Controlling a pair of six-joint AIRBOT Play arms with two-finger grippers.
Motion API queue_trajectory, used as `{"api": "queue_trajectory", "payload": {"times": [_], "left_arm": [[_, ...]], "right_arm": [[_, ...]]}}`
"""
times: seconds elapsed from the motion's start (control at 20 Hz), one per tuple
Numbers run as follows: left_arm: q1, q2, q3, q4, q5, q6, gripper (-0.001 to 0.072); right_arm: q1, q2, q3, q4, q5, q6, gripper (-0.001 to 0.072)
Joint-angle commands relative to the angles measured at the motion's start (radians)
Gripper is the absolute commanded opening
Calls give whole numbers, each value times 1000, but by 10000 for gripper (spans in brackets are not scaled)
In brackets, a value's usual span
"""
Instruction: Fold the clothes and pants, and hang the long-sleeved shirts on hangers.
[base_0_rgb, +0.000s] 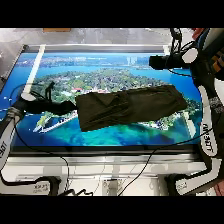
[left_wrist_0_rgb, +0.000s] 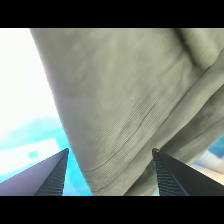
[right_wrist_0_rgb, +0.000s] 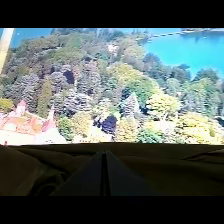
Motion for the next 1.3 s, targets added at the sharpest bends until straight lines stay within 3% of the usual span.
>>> {"api": "queue_trajectory", "payload": {"times": [0.0,0.3,0.35,0.4,0.5,0.7,0.85,1.0,1.1,1.25], "left_arm": [[-13,-71,-63,-91,98,26,628],[-135,-167,-61,-212,203,30,620],[-160,-170,-60,-212,226,30,576],[-180,-169,-58,-212,248,30,474],[-203,-168,-30,-210,250,33,26],[-187,-129,116,-126,122,16,13],[-191,-55,324,193,-122,-148,12],[-208,31,527,459,-353,-242,13],[-209,92,620,480,-405,-248,13],[-222,178,658,478,-374,-265,14]], "right_arm": [[34,0,0,5,-14,0,34],[66,0,0,3,-40,-5,34],[66,0,0,3,-39,-5,33],[66,0,0,3,-38,-5,34],[66,0,0,-17,-37,-5,34],[66,0,0,-99,-34,-5,34],[66,-2,0,-100,-23,-5,34],[66,-8,0,-89,18,-4,34],[68,-26,-1,-43,62,-4,33],[91,-65,-7,68,119,-4,33]]}}
